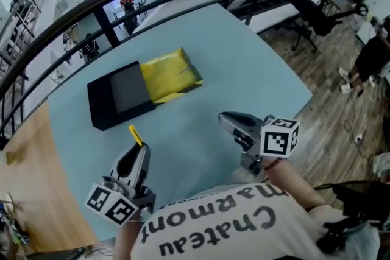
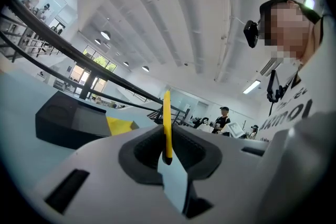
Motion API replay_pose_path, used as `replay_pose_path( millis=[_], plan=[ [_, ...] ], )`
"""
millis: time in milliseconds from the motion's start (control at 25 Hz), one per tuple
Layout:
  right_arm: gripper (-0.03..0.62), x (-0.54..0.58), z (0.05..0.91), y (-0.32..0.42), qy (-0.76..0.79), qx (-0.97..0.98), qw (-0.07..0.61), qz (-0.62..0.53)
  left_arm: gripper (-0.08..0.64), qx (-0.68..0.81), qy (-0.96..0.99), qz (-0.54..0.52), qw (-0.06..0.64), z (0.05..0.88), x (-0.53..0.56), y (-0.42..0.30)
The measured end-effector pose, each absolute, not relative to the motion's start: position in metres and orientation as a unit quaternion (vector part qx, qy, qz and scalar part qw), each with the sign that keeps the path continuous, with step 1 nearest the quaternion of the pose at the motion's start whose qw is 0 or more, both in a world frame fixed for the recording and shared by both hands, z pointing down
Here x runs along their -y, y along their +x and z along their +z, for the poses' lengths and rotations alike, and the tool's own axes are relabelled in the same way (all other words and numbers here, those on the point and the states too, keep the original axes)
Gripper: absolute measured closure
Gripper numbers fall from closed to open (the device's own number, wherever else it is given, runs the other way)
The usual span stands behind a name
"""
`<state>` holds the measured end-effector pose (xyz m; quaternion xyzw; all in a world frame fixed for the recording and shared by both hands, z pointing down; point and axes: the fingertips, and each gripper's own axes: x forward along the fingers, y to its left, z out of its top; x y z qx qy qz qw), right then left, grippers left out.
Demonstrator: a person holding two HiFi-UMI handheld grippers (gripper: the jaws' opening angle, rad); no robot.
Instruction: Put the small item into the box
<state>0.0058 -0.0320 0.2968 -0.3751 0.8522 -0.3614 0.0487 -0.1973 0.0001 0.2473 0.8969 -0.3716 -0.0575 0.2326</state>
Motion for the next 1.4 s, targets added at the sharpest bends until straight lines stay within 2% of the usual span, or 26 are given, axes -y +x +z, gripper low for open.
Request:
replay_pose_path(
  millis=[800, 1160, 1400],
  plan=[
    [0.546, 0.095, 0.325, -0.005, -0.25, -0.882, 0.006, -0.4, 0.511, 0.467, 0.848, -0.013, 0.249, 0.273, 0.008, -0.167],
    [0.546, 0.14, 0.362, -0.011, -0.19, -0.881, -0.014, -0.434, 0.511, 0.502, 0.824, 0.037, 0.261, 0.3, 0.052, -0.139],
    [0.546, 0.178, 0.378, -0.01, -0.181, -0.886, -0.035, -0.425, 0.511, 0.522, 0.815, 0.067, 0.243, 0.311, 0.106, -0.122]
  ],
)
